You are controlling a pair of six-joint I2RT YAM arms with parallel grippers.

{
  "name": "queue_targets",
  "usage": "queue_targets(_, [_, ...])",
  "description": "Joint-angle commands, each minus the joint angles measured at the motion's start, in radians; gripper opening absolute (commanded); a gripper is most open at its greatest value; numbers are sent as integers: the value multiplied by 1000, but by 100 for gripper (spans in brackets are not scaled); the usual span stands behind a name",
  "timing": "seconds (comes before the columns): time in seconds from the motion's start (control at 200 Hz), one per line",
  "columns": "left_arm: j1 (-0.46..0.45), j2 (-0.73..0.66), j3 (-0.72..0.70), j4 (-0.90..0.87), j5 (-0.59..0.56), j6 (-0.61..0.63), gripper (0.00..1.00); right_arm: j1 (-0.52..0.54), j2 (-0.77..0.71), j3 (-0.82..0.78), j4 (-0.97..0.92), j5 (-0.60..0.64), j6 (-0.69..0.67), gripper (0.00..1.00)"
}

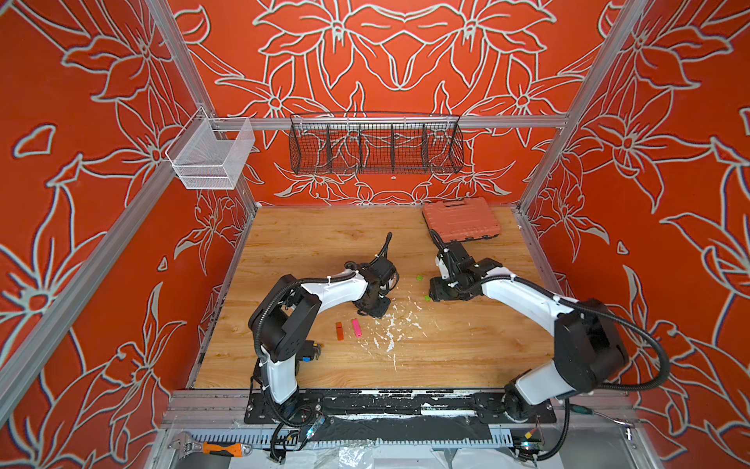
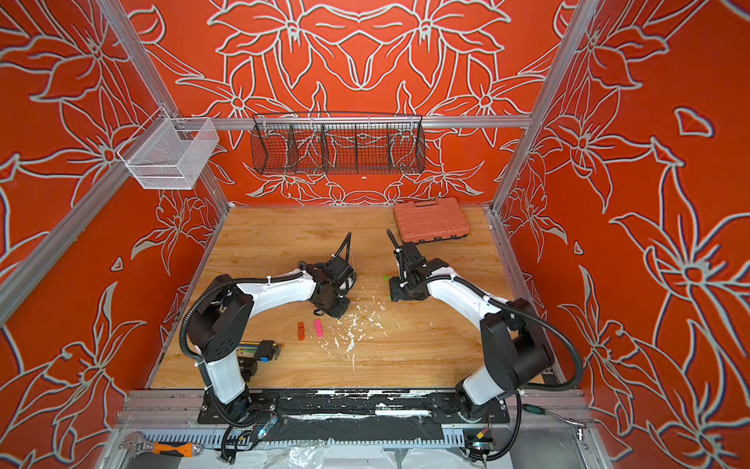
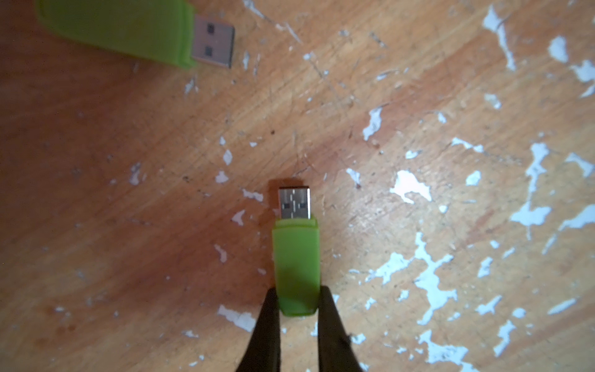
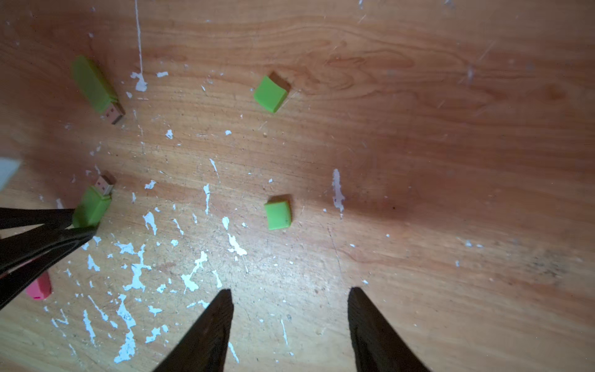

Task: Close the usb drive cover
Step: Pick up the USB drive from the center of the board.

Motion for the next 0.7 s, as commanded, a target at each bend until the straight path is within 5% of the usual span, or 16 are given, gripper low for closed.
queue_targets(0.0, [-4,-57,0,-31,36,-24,13,5,42,28,-35,-75,13,60])
queue_targets(0.696, [-4,-185,-39,-22,84,-43,13,20,306,148,17,-100,-20,61])
